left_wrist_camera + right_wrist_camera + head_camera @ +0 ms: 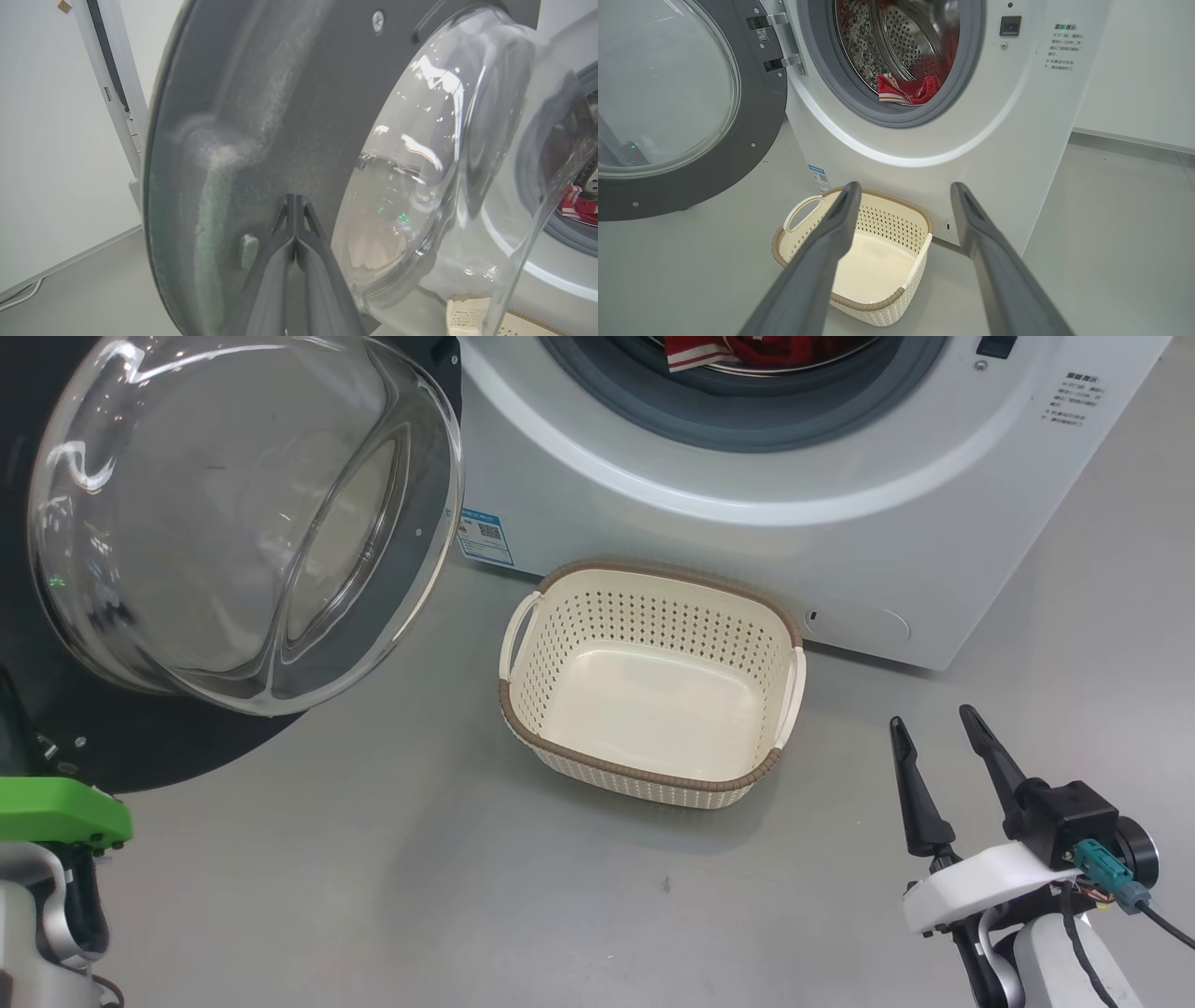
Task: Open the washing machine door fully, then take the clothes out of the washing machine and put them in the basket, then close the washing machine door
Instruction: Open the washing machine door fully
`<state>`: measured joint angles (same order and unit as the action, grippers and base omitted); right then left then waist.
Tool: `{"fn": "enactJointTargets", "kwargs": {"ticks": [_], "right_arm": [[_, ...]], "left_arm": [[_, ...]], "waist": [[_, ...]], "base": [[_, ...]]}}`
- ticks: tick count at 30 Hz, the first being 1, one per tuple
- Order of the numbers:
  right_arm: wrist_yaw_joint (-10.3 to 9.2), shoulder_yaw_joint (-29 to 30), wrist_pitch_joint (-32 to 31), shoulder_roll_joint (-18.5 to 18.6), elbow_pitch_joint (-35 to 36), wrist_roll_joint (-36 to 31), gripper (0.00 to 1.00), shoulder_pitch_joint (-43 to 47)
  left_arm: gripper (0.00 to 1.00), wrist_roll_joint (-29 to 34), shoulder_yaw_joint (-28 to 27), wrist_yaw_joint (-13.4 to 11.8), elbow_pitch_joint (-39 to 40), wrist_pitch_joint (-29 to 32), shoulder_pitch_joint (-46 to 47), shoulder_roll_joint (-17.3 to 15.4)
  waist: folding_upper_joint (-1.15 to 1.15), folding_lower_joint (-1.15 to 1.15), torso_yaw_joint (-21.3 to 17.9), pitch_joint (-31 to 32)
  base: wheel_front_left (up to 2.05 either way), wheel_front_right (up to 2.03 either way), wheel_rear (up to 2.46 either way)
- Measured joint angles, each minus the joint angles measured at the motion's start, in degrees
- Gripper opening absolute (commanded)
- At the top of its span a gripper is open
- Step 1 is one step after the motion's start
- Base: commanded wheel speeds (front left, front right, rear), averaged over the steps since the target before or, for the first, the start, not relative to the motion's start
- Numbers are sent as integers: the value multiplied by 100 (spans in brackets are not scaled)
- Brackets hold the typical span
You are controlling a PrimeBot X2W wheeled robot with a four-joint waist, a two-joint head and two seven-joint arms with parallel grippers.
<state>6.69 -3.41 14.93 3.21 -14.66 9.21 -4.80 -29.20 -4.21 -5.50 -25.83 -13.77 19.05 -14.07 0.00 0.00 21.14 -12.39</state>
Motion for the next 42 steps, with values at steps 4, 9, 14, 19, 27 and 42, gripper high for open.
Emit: {"fn": "enactJointTargets", "kwargs": {"ticks": [4, 9, 14, 19, 27, 42], "right_arm": [[29, 0, 0, 0, -1, -23, 100, -31], [29, -1, 0, 1, -3, -30, 100, -72], [30, 23, 0, 0, -5, -30, 100, -78], [30, 91, 0, 1, -52, -29, 100, -77], [30, 26, 0, -13, -120, -19, 100, -49], [30, -73, 0, -56, -163, 94, 100, 193]], "left_arm": [[0, -1, -47, 2, -134, -45, 69, -4], [0, 48, -49, 10, -180, -49, 73, 4], [0, 221, 32, 25, -123, -62, 23, 90], [0, 445, 232, 77, 136, -67, -166, 258], [0, 733, 333, 83, 704, -67, -718, 426], [16, 1023, 1125, 403, 1190, -67, -1755, 720]], "waist": [[0, 0, -10, -18], [0, 0, -29, -17], [0, 0, -42, 12], [0, 0, -16, 99], [0, 0, -31, 320], [0, 0, -264, 748]], "base": [[0, 0, 0], [0, 0, 0], [0, 0, 0], [0, 0, 0], [0, 0, 0], [0, 0, 0]]}}
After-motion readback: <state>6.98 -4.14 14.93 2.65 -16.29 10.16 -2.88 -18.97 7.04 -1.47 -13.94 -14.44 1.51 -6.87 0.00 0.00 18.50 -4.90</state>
